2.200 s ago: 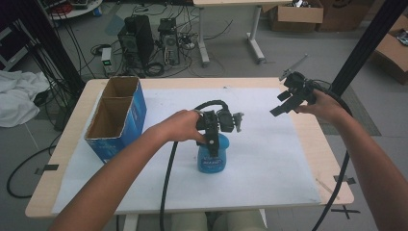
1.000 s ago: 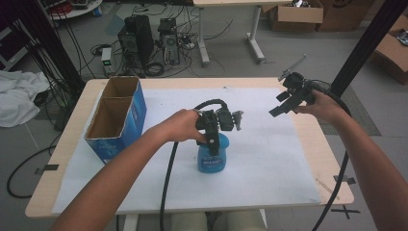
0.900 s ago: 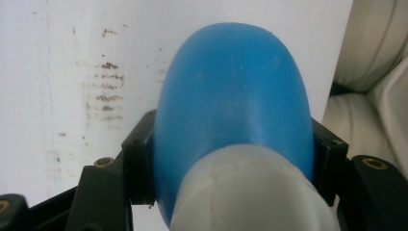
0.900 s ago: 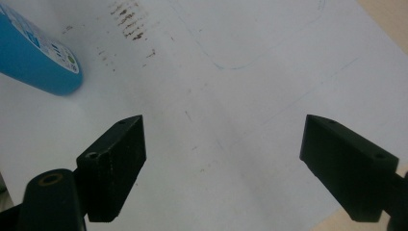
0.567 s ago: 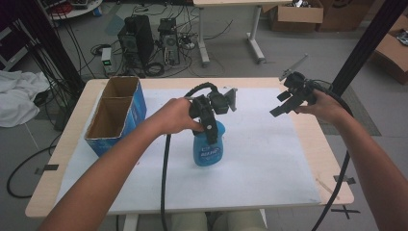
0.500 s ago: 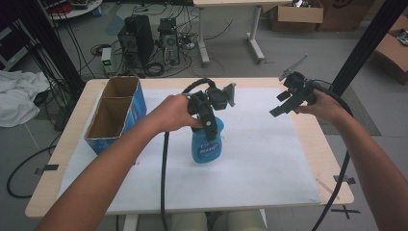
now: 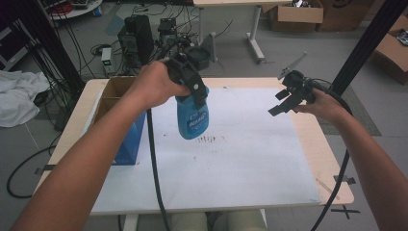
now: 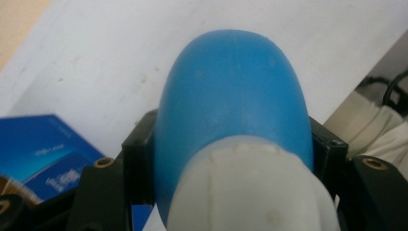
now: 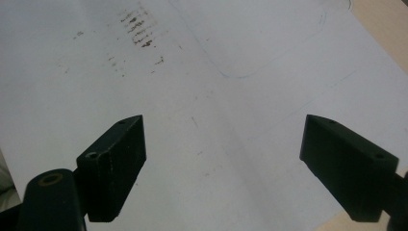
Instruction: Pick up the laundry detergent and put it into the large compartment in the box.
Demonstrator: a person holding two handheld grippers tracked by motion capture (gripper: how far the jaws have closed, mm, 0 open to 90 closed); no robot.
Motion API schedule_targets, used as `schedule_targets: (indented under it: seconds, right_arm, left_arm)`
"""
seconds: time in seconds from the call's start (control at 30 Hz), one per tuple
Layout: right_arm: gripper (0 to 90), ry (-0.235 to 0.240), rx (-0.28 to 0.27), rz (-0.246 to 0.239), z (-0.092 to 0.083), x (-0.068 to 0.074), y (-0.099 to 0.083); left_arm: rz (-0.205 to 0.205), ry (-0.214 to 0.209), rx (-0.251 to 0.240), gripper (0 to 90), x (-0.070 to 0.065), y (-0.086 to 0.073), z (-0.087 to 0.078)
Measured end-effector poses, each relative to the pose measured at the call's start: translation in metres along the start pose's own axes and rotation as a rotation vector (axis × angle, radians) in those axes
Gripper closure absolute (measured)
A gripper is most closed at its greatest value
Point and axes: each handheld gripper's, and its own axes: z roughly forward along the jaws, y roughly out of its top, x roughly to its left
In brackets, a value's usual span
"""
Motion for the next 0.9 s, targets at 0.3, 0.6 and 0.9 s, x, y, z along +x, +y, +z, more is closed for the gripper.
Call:
schedule_targets:
  seconds: [0.3,0.6,0.9]
  right_arm:
    - [16.6,0.0,0.008,-0.014,0.001,0.003,0.004]
    - [16.5,0.001,0.008,-0.031,0.003,0.005,0.01]
    - [16.3,0.003,0.014,-0.041,0.005,0.007,0.014]
  left_arm:
    - [-0.176,0.026,-0.04,37.9,0.032,-0.015,-0.043]
    - [-0.389,0.109,-0.077,37.9,0.065,-0.036,-0.076]
    - [-0.521,0.157,-0.079,37.9,0.09,-0.055,-0.091]
